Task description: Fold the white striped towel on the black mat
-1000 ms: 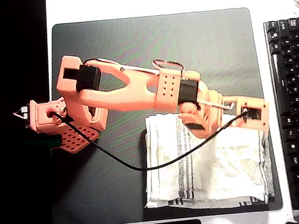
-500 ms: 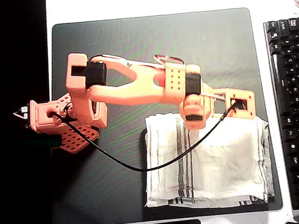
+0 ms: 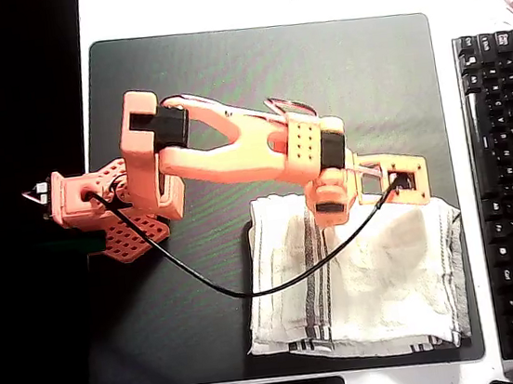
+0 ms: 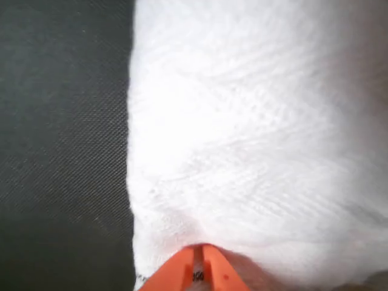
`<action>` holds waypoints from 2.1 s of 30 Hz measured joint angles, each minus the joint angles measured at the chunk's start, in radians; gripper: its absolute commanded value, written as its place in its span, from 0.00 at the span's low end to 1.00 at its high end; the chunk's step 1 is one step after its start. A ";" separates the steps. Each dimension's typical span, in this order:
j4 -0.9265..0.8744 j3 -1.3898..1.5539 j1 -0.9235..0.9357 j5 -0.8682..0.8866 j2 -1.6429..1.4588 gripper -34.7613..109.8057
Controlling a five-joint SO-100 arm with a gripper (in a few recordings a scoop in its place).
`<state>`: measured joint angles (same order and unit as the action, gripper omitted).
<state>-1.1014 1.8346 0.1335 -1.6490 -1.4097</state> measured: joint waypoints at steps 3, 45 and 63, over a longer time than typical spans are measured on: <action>0.000 0.000 0.021 -0.018 0.002 0.26; 0.087 1.295 -0.132 0.018 -1.718 0.24; -0.264 1.301 -0.140 0.091 -1.927 0.25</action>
<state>-1.3652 3.1355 -0.0061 -1.5585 -3.3364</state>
